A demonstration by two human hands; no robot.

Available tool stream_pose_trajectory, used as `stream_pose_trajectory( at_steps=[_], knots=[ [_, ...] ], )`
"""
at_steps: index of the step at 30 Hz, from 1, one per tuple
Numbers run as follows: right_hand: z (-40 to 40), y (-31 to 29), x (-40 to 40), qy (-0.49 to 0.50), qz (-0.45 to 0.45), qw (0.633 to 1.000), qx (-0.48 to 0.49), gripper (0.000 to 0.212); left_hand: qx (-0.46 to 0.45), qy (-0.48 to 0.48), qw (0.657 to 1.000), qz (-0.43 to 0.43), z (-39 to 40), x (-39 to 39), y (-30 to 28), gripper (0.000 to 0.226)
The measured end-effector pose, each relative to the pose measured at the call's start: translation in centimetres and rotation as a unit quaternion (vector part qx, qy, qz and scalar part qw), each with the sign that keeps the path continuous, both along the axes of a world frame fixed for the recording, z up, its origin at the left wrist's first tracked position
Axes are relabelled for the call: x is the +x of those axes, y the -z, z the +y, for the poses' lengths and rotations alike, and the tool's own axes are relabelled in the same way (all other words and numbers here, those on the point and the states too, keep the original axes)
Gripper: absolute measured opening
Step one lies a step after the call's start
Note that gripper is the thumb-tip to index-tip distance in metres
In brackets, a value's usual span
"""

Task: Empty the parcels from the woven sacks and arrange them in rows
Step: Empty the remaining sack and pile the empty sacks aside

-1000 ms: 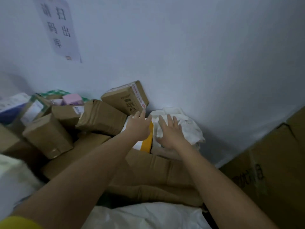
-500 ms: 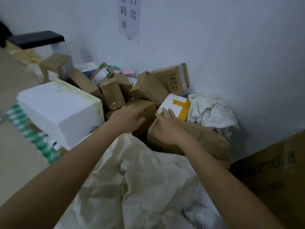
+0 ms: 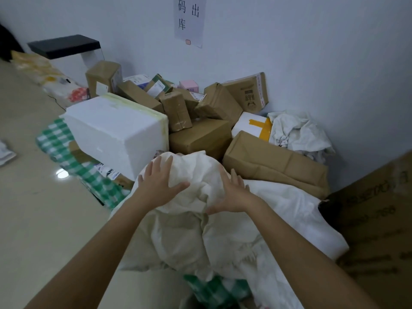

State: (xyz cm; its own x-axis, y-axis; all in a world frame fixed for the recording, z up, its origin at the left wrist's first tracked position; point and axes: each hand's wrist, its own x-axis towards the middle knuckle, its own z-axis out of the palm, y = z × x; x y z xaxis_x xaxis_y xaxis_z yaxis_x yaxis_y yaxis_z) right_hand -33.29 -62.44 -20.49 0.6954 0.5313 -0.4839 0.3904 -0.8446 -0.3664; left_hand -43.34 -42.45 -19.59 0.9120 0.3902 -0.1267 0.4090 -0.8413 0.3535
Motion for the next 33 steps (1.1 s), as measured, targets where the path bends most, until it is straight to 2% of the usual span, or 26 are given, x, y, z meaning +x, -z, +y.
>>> stream_pose_trajectory(
  at_steps=[7,10,15,20,22,25,28,30,33],
  knots=[
    [0.3,3.1,-2.8,0.032,-0.082,0.996,0.012,0.134,0.026,-0.023,0.999,0.031,-0.1,-2.7,0.7,0.110],
    [-0.4,3.1,-2.7,0.057,-0.128,0.990,-0.027,0.140,0.009,-0.035,0.997,0.061,0.7,-3.8,0.9,0.117],
    [-1.8,2.9,-1.8,0.066,-0.056,0.989,-0.123,0.142,0.005,-0.045,0.996,0.080,1.1,-4.6,2.0,0.119],
    [-1.7,4.9,-3.0,0.044,-0.048,0.994,-0.084,0.130,0.058,-0.027,0.996,0.060,0.2,-4.2,3.0,0.111],
    [-2.0,4.9,-3.6,0.038,-0.090,0.993,-0.065,0.126,0.071,-0.023,0.995,0.063,0.1,-4.0,3.2,0.107],
    [-3.2,3.9,-4.1,0.033,-0.213,0.973,-0.080,0.114,0.073,-0.031,0.995,0.067,0.3,-3.8,3.4,0.105],
    [-4.9,2.7,-3.8,0.062,-0.269,0.957,-0.091,0.106,0.091,-0.036,0.993,0.070,0.1,-3.4,3.9,0.102],
    [-5.8,2.5,-3.3,0.090,-0.261,0.953,-0.121,0.109,0.104,-0.040,0.991,0.067,-0.3,-2.9,4.3,0.099],
    [-6.8,3.8,-3.0,0.161,-0.155,0.963,-0.148,0.124,0.119,-0.044,0.991,0.051,-0.8,-2.4,4.7,0.094]
  ],
)
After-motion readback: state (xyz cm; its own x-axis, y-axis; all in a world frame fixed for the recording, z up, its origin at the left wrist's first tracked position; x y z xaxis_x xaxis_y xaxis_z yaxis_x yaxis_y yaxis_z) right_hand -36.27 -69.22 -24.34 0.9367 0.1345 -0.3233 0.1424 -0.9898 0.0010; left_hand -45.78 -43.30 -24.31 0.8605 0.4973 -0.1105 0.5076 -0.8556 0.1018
